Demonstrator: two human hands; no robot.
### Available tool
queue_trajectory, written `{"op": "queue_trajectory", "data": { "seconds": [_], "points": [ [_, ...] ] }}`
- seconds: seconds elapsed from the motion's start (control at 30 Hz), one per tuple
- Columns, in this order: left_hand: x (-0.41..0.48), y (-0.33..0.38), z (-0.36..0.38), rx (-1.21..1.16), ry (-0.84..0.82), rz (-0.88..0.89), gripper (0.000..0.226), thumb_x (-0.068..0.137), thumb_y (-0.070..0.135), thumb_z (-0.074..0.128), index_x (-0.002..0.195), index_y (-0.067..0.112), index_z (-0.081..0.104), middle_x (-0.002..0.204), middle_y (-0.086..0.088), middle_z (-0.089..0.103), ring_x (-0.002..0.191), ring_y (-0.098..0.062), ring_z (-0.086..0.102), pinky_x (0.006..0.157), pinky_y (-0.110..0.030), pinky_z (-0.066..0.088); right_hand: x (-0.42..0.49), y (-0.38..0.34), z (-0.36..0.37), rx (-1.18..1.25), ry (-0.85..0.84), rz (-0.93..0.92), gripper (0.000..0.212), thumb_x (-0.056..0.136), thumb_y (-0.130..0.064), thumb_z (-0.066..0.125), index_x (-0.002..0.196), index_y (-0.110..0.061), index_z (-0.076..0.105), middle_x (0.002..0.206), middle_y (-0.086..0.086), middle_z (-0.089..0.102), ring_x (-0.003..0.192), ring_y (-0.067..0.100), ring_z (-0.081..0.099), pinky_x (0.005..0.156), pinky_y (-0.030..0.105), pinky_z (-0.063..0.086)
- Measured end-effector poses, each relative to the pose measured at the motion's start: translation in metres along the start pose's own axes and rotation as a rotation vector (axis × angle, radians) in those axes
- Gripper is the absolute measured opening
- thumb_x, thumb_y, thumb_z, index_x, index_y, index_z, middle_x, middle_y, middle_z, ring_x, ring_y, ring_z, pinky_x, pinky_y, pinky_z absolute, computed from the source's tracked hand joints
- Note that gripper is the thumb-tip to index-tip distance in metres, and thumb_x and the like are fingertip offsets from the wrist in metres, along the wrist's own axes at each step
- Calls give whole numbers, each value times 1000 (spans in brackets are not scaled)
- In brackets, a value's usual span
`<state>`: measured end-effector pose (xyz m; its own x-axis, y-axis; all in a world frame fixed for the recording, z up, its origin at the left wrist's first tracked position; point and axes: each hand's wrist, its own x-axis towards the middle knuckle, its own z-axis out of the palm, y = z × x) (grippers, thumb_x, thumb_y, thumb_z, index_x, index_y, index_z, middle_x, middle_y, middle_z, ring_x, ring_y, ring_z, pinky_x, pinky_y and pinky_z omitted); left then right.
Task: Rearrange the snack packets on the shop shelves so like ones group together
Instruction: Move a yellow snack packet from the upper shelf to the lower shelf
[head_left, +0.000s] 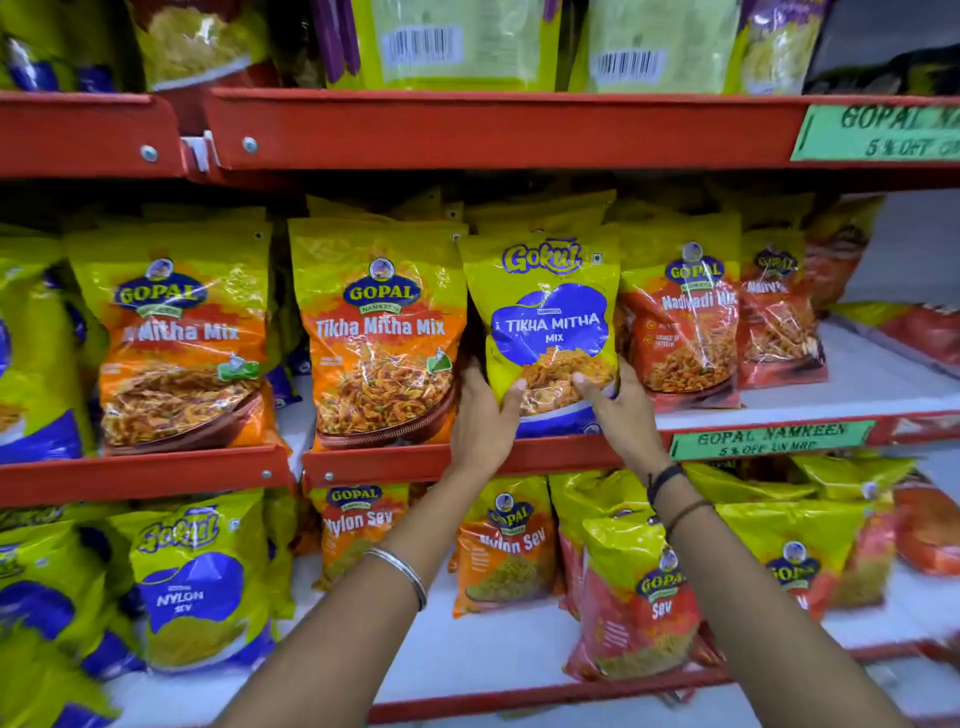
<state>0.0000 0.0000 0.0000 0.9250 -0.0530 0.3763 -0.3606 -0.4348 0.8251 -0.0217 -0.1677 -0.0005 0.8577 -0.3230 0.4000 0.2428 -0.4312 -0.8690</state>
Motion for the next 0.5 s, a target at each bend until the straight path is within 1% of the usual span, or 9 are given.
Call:
{"op": "queue_trajectory", "data": {
  "seconds": [0.03,0.07,0.13,0.2,0.27,0.33,0.4,0.43,0.5],
  "points": [
    [2,-1,-1,15,0,13,58,89,49,46,131,11,34,128,-16,57,116,-36,54,91,-50,48,2,0,-3,23,-10,-7,53,84,-40,64,130,-17,49,126,2,62,116,18,56,95,32,43],
    [5,0,0,33,-7,20,51,88,49,48,122,12,41,115,-16,63,106,-36,59,84,-49,50,6,-1,-7,17,-28,-5,48,83,-38,66,124,-16,53,120,2,65,111,19,60,91,31,46],
    [9,1,-5,-5,-35,-1,40,87,45,53,109,12,50,99,-13,67,93,-34,62,77,-45,51,6,0,-14,10,-52,-19,45,81,-36,69,119,-15,56,115,2,67,108,20,62,90,35,49],
    [11,4,-11,-92,-62,-11,38,84,45,59,104,13,57,95,-10,69,89,-29,63,78,-46,52,5,2,-14,22,-31,-36,44,81,-30,70,119,-13,56,113,2,67,106,19,62,91,35,50],
    [2,5,-21,-129,-56,15,39,80,45,63,104,14,61,98,-9,71,90,-26,65,82,-48,53,-9,-3,-13,52,-9,-69,44,81,-24,70,120,-12,55,112,-1,65,105,16,61,92,34,49],
    [-10,3,-30,-189,-44,38,32,80,33,66,105,13,63,101,-8,72,93,-23,65,85,-48,53,-24,-8,-11,95,12,-98,48,80,-21,72,124,-11,52,116,0,63,108,14,60,95,36,49],
    [-12,3,-31,-271,2,62,24,80,20,69,102,12,63,97,-4,71,91,-20,66,84,-47,54,-28,-10,-10,133,37,-124,54,78,-20,73,126,-11,50,121,2,62,111,14,59,98,40,48],
    [-14,5,-32,-312,25,82,22,79,15,69,100,13,63,94,-1,70,89,-17,66,84,-44,55,-29,-12,-10,147,49,-141,56,77,-20,74,127,-12,50,123,3,61,114,14,58,98,42,48],
    [-19,13,-40,-381,50,115,22,79,9,68,99,17,63,92,5,69,86,-9,66,82,-34,55,-33,-22,-11,177,72,-175,56,77,-20,74,128,-15,49,126,4,60,116,16,57,99,44,47]
  ]
}}
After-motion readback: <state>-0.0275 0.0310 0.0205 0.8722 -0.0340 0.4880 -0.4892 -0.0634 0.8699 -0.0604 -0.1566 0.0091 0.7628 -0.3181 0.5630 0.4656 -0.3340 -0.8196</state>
